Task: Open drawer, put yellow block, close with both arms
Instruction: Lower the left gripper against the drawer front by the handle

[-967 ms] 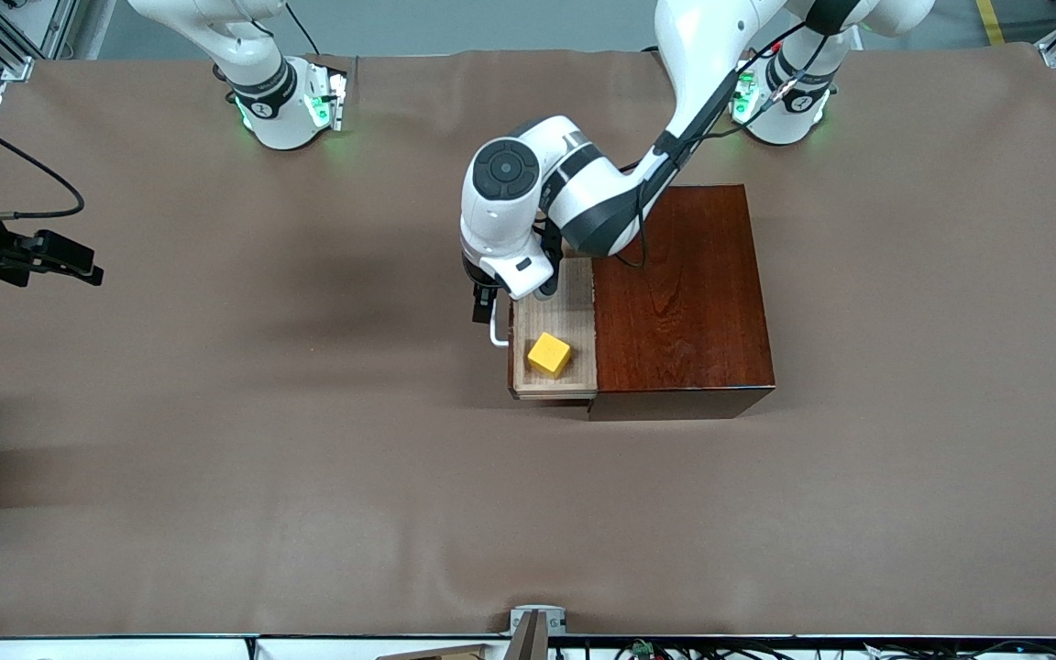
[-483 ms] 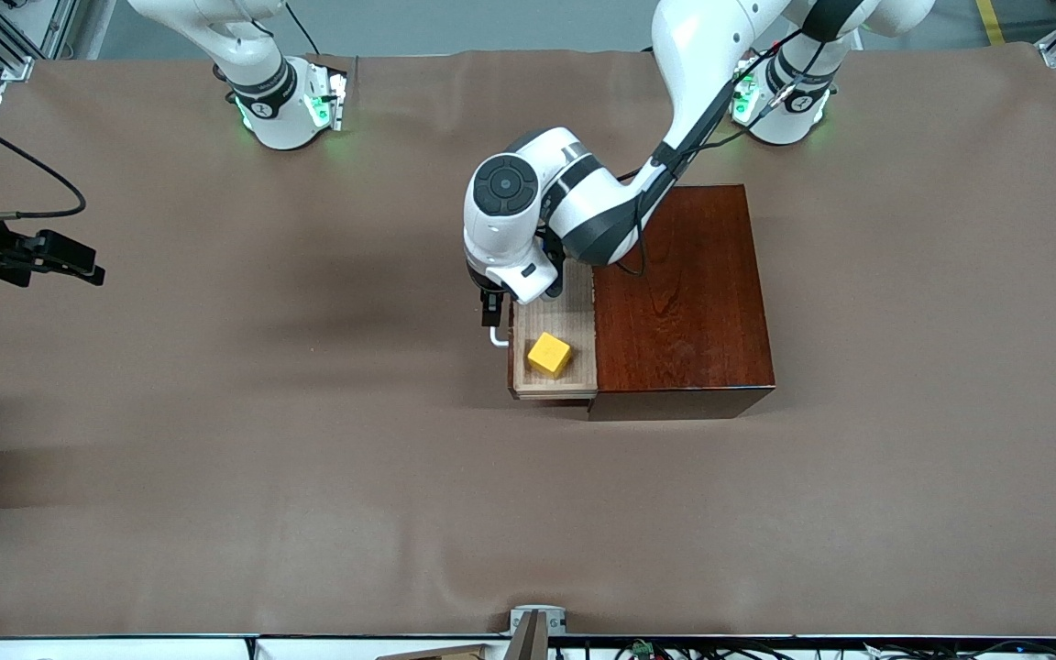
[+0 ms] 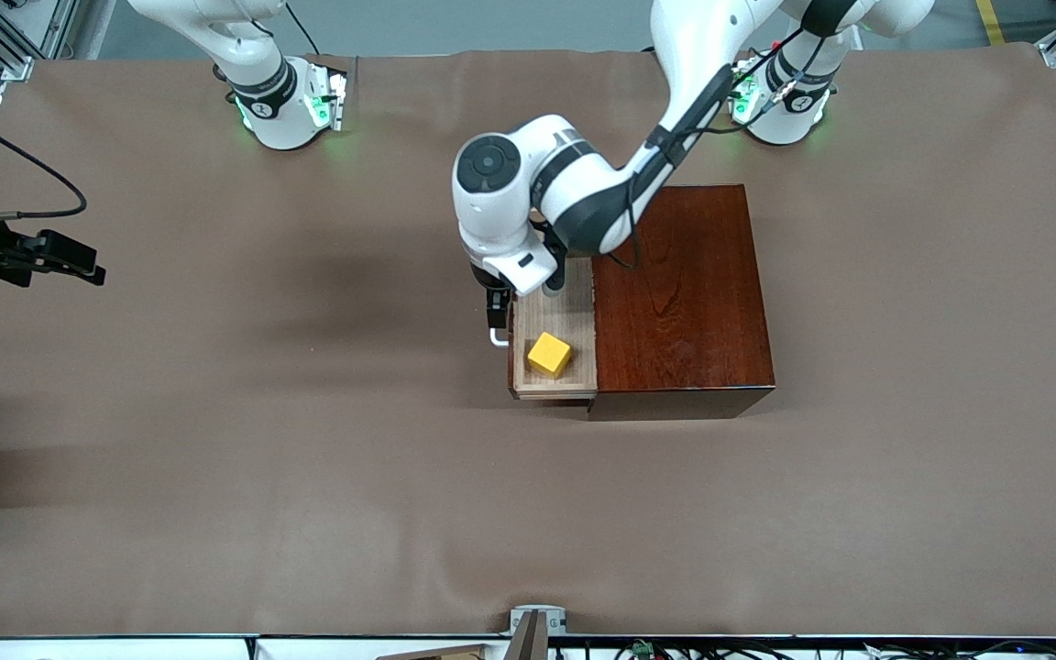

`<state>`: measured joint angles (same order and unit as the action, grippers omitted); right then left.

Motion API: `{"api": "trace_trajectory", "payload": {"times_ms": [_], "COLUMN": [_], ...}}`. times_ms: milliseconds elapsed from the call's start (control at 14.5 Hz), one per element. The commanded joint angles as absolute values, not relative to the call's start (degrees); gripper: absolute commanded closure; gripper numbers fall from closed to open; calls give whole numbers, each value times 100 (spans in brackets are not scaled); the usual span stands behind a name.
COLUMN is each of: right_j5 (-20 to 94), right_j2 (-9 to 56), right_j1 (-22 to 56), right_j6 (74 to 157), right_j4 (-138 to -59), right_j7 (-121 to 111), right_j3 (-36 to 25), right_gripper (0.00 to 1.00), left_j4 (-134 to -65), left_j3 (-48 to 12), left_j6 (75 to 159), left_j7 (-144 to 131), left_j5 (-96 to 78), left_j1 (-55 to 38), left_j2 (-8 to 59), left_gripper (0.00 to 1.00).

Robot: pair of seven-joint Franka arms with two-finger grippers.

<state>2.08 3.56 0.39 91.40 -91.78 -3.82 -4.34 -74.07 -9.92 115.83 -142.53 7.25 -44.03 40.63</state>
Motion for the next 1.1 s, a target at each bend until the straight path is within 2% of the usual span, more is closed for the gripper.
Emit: {"api": "trace_trajectory", "payload": {"times_ms": [0,483,1036], "right_j5": [132,132,132], "right_j2": [281,281,281], "right_j1": [-9,-9,-9], "right_j6": [9106,9105,9114], "right_j4": [-9202,-9202,-9202], "right_j7": [-308,-308,-308], "right_j3": [-369,-369,-369], "right_gripper": [0,0,0], "left_j4": [-7409,-7418,-7418], "left_j3": [-1002,-993,-940], "left_j6": [11496,11242,10451], "left_j7": [-14476,-14414,-14229], "left_j5": [976,1002,1413], "left_j1": [-4456,-4377,-4386], "left_j2": [4008,3999,3999], "left_gripper": [0,0,0]}}
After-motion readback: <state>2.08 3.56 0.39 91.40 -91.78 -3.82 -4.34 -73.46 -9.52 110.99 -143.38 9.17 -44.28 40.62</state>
